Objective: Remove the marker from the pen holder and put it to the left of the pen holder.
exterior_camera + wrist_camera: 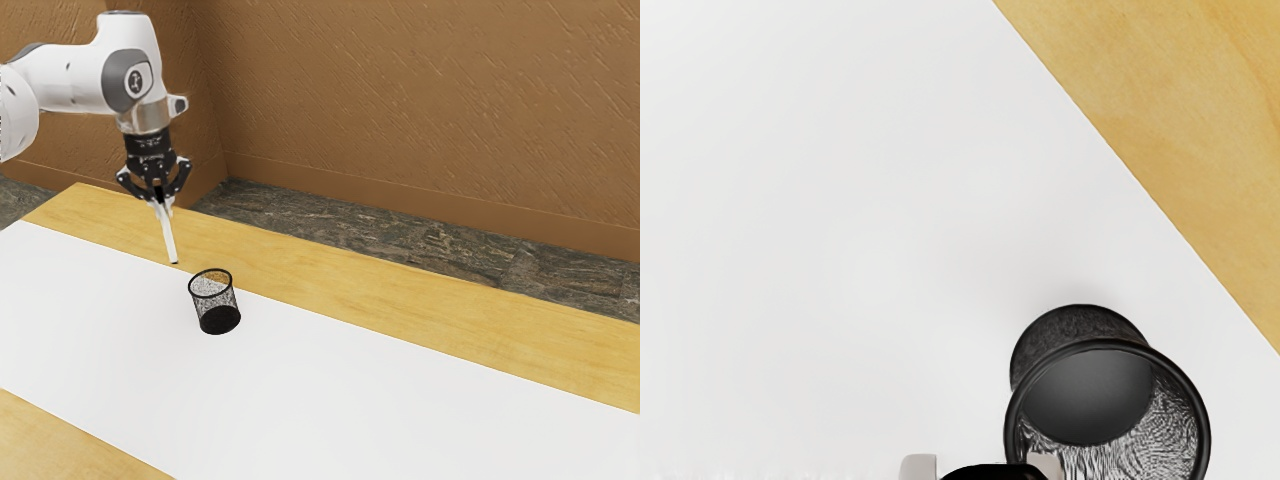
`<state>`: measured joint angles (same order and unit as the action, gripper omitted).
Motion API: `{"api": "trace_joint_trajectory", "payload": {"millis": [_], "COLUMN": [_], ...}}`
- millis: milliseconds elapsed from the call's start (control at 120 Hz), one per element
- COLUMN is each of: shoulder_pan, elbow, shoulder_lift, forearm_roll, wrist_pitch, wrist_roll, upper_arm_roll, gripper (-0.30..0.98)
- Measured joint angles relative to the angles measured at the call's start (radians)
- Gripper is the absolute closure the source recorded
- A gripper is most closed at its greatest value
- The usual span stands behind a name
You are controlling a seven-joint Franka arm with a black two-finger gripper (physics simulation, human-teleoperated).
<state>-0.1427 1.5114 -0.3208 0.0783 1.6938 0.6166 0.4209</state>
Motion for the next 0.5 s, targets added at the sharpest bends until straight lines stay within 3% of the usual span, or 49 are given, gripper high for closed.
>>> {"api": "trace_joint_trajectory", "payload": {"millis": [142, 325, 500], "shoulder_pan": [0.001, 0.028, 0.064], "elbow": [-0.048, -0.209, -0.243], "shoulder_lift": [-0.066, -0.257, -0.359], "forearm_roll": [-0.018, -0.022, -0.018], "wrist_pitch": [-0.098, -0.191, -0.226], "wrist_roll": [-0.002, -0.005, -0.010], "upper_arm_roll": [0.025, 0.038, 0.038], "gripper": [0.78, 0.78, 0.78]}}
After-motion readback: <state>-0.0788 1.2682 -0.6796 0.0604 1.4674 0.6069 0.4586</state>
